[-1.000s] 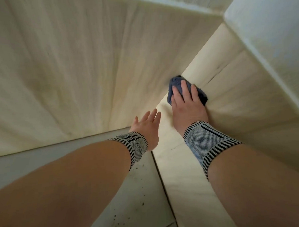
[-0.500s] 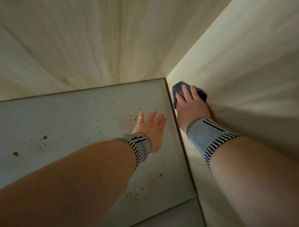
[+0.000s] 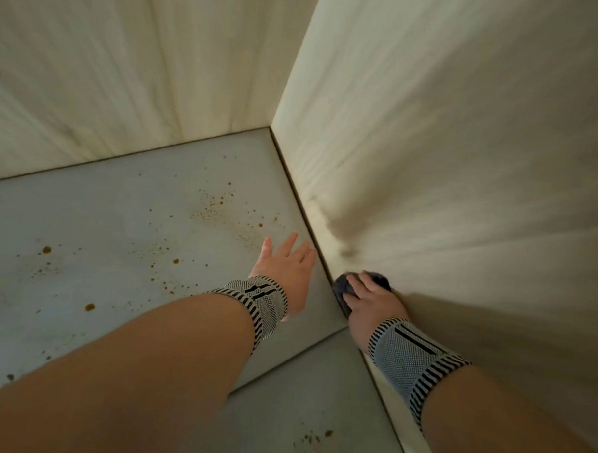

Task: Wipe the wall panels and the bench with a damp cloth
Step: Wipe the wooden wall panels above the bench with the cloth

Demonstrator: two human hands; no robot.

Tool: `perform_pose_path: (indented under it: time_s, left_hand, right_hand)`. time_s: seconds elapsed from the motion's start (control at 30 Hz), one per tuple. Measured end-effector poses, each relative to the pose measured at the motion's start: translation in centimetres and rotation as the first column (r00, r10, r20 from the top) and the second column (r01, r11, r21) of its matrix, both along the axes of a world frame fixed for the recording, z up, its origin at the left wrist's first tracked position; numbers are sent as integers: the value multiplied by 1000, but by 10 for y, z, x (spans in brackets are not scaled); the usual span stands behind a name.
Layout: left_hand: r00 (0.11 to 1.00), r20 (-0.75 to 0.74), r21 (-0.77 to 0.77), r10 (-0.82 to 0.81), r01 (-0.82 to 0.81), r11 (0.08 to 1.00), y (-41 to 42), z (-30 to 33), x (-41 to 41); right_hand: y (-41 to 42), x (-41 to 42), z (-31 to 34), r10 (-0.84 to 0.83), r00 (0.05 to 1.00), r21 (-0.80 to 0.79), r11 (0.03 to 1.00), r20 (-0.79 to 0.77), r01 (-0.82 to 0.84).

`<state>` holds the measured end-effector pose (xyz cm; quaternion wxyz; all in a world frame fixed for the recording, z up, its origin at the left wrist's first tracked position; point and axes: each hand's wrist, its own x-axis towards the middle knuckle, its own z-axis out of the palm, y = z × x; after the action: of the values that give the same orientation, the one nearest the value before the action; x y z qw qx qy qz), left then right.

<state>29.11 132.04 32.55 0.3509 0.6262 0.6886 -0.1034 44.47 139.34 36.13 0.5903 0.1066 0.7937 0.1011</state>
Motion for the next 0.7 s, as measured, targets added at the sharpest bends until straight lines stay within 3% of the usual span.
perform_pose_path:
  time_s: [0.13, 0.23, 0.4, 0.47, 0.53, 0.6, 0.67, 0.7]
  left_hand:
    - [999, 9, 16, 36, -36, 999, -18, 57, 18]
    - [998, 13, 48, 63, -64, 997, -29, 100, 28]
    - [996, -31, 178, 81, -74, 981, -39, 193, 40]
    - [994, -35, 218, 104, -94, 971, -46, 229, 43]
    - [987, 17, 248, 157, -157, 956, -58, 261, 49]
    - [950, 156, 223, 270, -300, 927, -73, 293, 51]
    - [847, 316, 121, 429, -484, 867, -89, 322, 54]
    - [775, 393, 61, 494, -558, 827, -98, 335, 55]
  right_hand:
    - [-6, 3, 74, -155, 968, 57, 984, -195, 169]
    - [-3, -6, 133, -75, 954, 112, 987, -292, 112]
    - [-20, -4, 249, 147, 885, 372, 928, -443, 32]
    - [-37, 5, 287, 159, 839, 451, 886, -520, 111]
    - [-59, 15, 316, 65, 777, 429, 861, -627, 274]
    - [-82, 23, 335, -106, 580, 244, 835, -808, 493]
    - [-105, 29, 348, -405, 122, -222, 702, -906, 677]
    - [-117, 30, 354, -537, -128, -478, 586, -834, 654]
